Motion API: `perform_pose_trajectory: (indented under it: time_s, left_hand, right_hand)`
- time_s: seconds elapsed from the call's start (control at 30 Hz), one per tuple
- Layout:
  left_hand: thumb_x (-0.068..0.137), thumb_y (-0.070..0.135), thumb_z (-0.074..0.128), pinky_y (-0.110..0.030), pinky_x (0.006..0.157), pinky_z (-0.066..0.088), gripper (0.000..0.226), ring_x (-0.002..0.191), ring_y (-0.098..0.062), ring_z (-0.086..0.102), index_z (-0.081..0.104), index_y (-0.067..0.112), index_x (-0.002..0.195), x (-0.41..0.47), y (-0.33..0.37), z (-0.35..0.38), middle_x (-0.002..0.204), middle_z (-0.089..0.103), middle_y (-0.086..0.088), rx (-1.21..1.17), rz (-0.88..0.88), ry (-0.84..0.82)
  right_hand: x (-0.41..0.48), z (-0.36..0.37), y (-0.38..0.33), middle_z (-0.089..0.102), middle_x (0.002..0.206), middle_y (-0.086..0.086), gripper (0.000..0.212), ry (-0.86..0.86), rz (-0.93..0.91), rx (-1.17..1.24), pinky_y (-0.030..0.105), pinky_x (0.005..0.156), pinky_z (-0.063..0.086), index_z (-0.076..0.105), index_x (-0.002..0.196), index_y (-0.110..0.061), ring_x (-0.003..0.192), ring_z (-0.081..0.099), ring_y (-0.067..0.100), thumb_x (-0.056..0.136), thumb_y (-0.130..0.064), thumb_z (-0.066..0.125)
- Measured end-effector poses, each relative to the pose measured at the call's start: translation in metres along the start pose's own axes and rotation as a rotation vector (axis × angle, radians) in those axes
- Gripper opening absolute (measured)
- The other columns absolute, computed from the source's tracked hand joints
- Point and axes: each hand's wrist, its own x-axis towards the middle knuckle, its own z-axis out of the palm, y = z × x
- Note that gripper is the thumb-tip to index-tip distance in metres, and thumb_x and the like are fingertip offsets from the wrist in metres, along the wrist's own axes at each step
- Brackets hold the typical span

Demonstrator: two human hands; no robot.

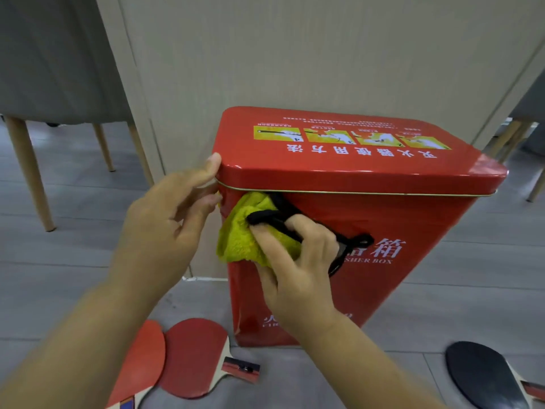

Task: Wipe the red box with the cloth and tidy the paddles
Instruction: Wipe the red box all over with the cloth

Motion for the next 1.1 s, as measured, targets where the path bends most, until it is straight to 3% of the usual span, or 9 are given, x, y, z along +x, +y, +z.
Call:
perform_pose_trajectory:
  time_s: [0.2, 0.37, 0.47, 0.57, 0.7, 0.8, 0.9, 1.0, 1.1]
  left_hand:
    - [0.088, 0.03, 0.059, -0.022, 0.093, 0.049, 0.07, 0.126, -0.005, 0.046, 0.02, 0.038, 0.145, -0.015, -0.002, 0.022, 0.137, 0.028, 0.034, -0.013, 0.009, -0.023]
    - [0.085, 0.03, 0.061, -0.032, 0.094, 0.05, 0.073, 0.124, -0.005, 0.047, 0.022, 0.027, 0.146, -0.035, -0.005, 0.035, 0.127, 0.038, 0.017, 0.031, -0.139, -0.004]
    - [0.087, 0.038, 0.06, -0.04, 0.097, 0.049, 0.075, 0.121, -0.007, 0.049, 0.016, 0.031, 0.148, -0.044, -0.007, 0.047, 0.135, 0.04, 0.008, 0.005, -0.264, -0.014]
    - [0.087, 0.033, 0.059, -0.043, 0.098, 0.048, 0.078, 0.121, -0.01, 0.05, 0.013, 0.029, 0.149, -0.047, -0.008, 0.059, 0.141, 0.038, 0.003, -0.007, -0.299, 0.014]
    - [0.082, 0.034, 0.058, -0.023, 0.093, 0.042, 0.075, 0.108, 0.015, 0.045, 0.01, 0.047, 0.139, -0.048, -0.006, 0.063, 0.137, 0.037, 0.003, 0.025, -0.291, 0.065]
    - [0.081, 0.033, 0.058, -0.013, 0.089, 0.042, 0.074, 0.107, 0.021, 0.043, 0.009, 0.056, 0.131, -0.048, -0.004, 0.064, 0.134, 0.04, 0.001, 0.023, -0.289, 0.084]
    - [0.081, 0.034, 0.057, -0.005, 0.089, 0.041, 0.073, 0.107, 0.018, 0.046, 0.011, 0.052, 0.134, -0.047, -0.003, 0.067, 0.138, 0.04, -0.007, 0.018, -0.316, 0.087]
    - [0.08, 0.036, 0.056, -0.023, 0.096, 0.043, 0.078, 0.115, -0.004, 0.049, 0.014, 0.035, 0.146, -0.047, -0.001, 0.069, 0.138, 0.04, -0.011, 0.013, -0.347, 0.085]
    - [0.08, 0.034, 0.056, -0.02, 0.094, 0.043, 0.08, 0.113, 0.001, 0.046, 0.017, 0.022, 0.148, -0.047, 0.004, 0.069, 0.138, 0.04, -0.008, 0.03, -0.378, 0.083]
  right_hand:
    - [-0.017, -0.002, 0.03, 0.042, 0.112, -0.002, 0.033, -0.15, -0.363, -0.113, 0.036, 0.082, 0.033, 0.066, 0.105, -0.037, 0.098, 0.043, 0.02, 0.082, -0.015, 0.055]
    - [-0.028, -0.011, 0.06, 0.044, 0.112, -0.007, 0.039, -0.111, -0.382, -0.198, 0.035, 0.084, 0.03, 0.063, 0.108, -0.043, 0.099, 0.042, 0.017, 0.077, -0.019, 0.067]
    - [-0.03, -0.021, 0.075, 0.042, 0.113, -0.007, 0.041, -0.054, -0.323, -0.292, 0.036, 0.088, 0.027, 0.061, 0.11, -0.049, 0.101, 0.04, 0.018, 0.078, -0.027, 0.071]
    - [-0.032, -0.035, 0.094, 0.039, 0.114, -0.004, 0.047, -0.011, -0.266, -0.359, 0.042, 0.082, 0.032, 0.056, 0.115, -0.051, 0.103, 0.039, 0.021, 0.08, -0.022, 0.069]
    - [-0.032, -0.053, 0.122, 0.038, 0.115, 0.0, 0.043, 0.034, -0.137, -0.416, 0.045, 0.085, 0.031, 0.052, 0.118, -0.048, 0.105, 0.037, 0.026, 0.085, -0.026, 0.066]
    - [-0.036, -0.066, 0.14, 0.034, 0.117, 0.004, 0.041, 0.027, 0.019, -0.38, 0.043, 0.093, 0.029, 0.045, 0.122, -0.044, 0.107, 0.035, 0.028, 0.088, -0.032, 0.064]
    - [-0.043, -0.071, 0.148, 0.03, 0.118, 0.007, 0.032, 0.048, 0.194, -0.276, 0.049, 0.091, 0.039, 0.043, 0.122, -0.032, 0.106, 0.032, 0.029, 0.094, -0.043, 0.052]
    - [-0.054, -0.065, 0.144, 0.027, 0.115, 0.006, 0.044, 0.121, 0.388, -0.157, 0.033, 0.098, 0.028, 0.035, 0.125, -0.019, 0.106, 0.029, 0.023, 0.095, -0.049, 0.043]
    - [-0.063, -0.055, 0.133, 0.024, 0.117, 0.007, 0.049, 0.185, 0.609, -0.042, 0.037, 0.099, 0.023, 0.028, 0.127, -0.022, 0.11, 0.025, 0.016, 0.093, -0.053, 0.043]
